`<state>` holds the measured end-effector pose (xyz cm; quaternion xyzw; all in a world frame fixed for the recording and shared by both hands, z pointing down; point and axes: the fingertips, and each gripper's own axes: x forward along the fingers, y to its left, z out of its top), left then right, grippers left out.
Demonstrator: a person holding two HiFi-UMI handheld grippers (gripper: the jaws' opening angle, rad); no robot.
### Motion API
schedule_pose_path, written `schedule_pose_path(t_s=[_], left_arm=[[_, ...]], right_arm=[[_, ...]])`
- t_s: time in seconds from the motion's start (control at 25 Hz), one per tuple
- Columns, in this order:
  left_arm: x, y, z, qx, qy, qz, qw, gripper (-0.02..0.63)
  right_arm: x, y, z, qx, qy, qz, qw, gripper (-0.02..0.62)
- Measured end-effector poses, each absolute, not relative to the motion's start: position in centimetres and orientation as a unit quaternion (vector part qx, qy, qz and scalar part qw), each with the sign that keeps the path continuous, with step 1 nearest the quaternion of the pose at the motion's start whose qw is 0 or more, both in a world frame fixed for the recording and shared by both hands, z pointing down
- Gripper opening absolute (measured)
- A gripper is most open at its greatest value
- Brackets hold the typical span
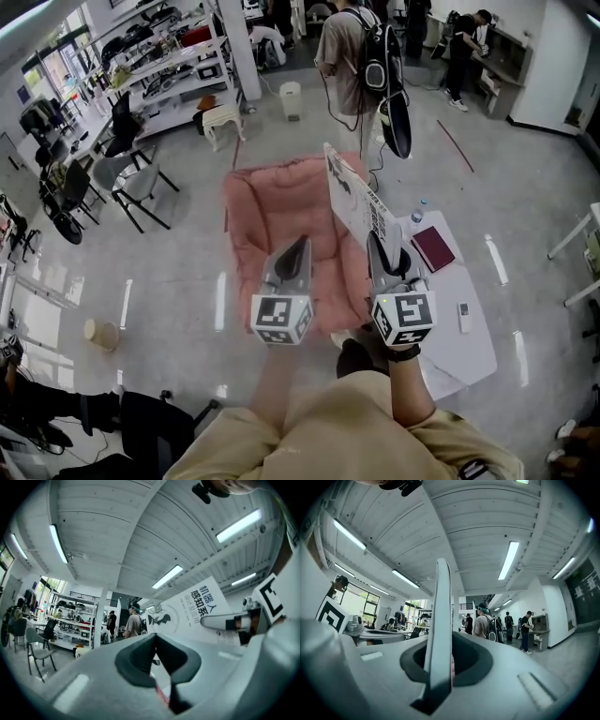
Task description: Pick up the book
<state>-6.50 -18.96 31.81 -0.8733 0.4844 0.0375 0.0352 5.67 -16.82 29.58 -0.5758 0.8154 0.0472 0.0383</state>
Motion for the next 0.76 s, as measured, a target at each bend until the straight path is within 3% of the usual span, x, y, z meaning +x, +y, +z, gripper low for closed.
schedule_pose_path(t_s=[0.76], left_arm=[[-7.9, -16.6, 32.3, -0.876, 0.479, 0.049, 0.033, -0.002]], right_arm=[[4.7, -14.3, 29.6, -0.589, 0.806, 0.061, 0.019, 0.051]])
